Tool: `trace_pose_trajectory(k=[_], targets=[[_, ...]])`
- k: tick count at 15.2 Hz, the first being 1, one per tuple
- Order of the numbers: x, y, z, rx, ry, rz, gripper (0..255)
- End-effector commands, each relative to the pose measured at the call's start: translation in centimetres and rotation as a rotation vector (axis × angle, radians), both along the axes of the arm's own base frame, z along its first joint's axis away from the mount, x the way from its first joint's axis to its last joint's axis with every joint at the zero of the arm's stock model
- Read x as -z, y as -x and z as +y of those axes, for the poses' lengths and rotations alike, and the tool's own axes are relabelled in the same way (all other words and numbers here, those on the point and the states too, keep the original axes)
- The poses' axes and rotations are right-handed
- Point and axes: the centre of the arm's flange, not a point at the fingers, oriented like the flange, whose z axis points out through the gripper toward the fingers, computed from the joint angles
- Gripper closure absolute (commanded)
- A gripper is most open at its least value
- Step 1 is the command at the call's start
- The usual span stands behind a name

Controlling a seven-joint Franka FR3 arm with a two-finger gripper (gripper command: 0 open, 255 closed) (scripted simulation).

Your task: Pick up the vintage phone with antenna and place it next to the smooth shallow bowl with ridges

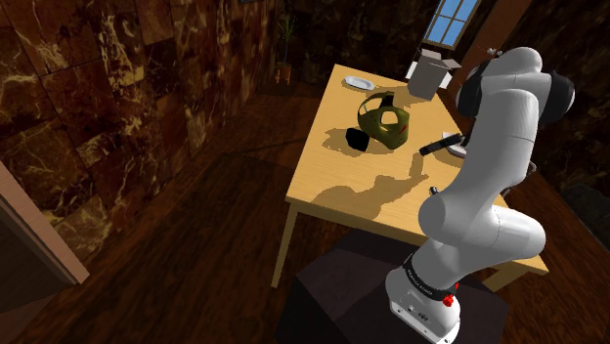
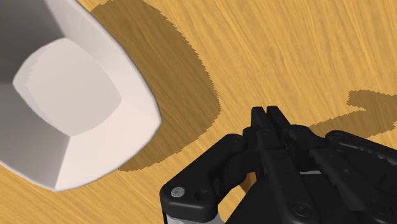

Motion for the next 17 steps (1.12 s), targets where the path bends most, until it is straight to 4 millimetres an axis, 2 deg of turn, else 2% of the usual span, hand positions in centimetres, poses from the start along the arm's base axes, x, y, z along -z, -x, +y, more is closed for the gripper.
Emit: trace_pose_trajectory(k=[1,8,9,14,17], targets=[[2.1,-1.2,0.3,-0.014,-0.030,-0.001,255],[2.1,-1.2,0.3,-0.014,-0.030,-0.001,255],[2.6,-1.2,0.5,-0.014,-0.030,-0.001,0],[2.1,-1.2,0.3,-0.014,-0.030,-0.001,0],[-1.8,-1.2,-0.1,-0.014,-0.030,-0.001,0]])
